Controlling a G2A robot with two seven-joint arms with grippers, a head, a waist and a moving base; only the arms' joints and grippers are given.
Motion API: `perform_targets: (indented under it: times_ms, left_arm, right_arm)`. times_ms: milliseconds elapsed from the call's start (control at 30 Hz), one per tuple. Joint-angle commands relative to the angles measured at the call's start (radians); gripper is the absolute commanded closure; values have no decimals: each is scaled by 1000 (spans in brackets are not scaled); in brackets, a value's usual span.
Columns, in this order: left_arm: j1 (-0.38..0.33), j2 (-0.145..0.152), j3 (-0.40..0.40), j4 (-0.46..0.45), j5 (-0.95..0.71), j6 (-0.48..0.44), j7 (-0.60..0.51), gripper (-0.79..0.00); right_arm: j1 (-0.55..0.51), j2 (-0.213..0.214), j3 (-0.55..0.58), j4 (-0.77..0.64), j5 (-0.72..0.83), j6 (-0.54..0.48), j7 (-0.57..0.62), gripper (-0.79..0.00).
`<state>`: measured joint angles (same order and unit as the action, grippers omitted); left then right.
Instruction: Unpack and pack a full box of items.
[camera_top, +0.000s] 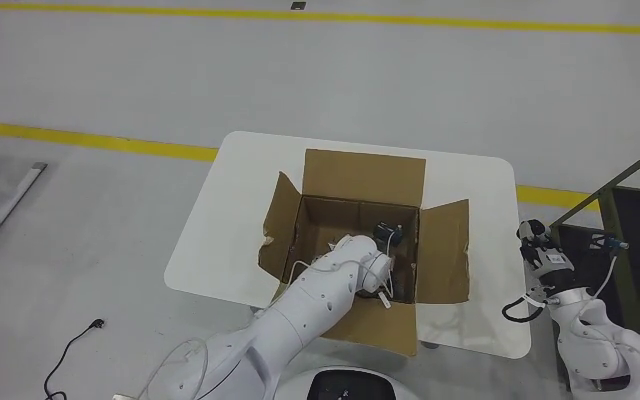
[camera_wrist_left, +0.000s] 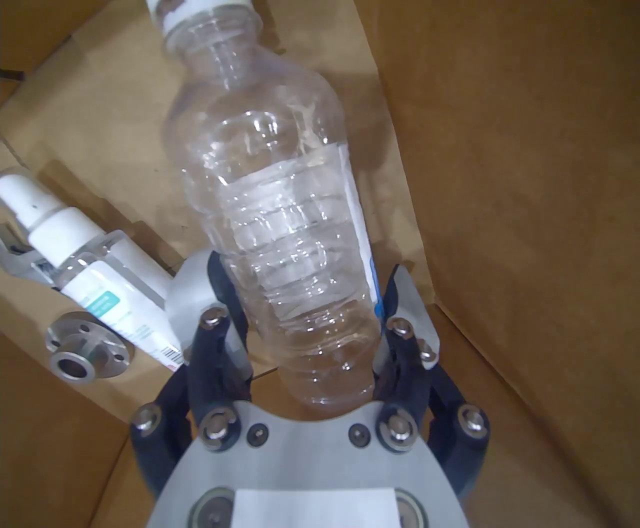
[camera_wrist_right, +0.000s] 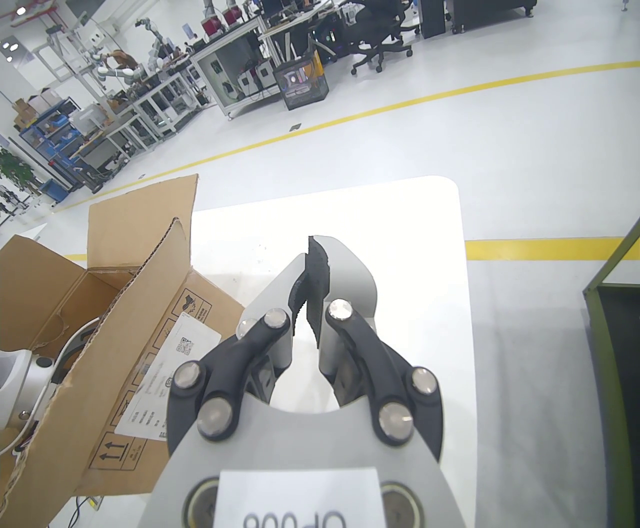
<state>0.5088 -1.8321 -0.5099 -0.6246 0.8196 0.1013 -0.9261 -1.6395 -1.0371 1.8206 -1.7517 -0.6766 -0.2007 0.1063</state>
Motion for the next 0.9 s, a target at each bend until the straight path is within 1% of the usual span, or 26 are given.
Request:
perform_targets:
  times_ms: [0,233,467,700,867]
  left_arm:
    - [3,0,-2,0,8,6,-1,0]
    - [6,3,-25,-19,19,22,-9,0]
    - [-10,10,-47,-49,47,18,-39,0]
    - [-21,23,-84,-90,67,23,-65,0]
    - [-17,36,-111,-137,86,28,-90,0]
  right_arm:
    - [0,0,0,0,0,0,0,0]
    - [0,0,0,0,0,0,0,0]
    - [0,0,0,0,0,0,0,0]
    - [0,0,0,0,0,0,0,0]
    - [0,0,0,0,0,0,0,0]
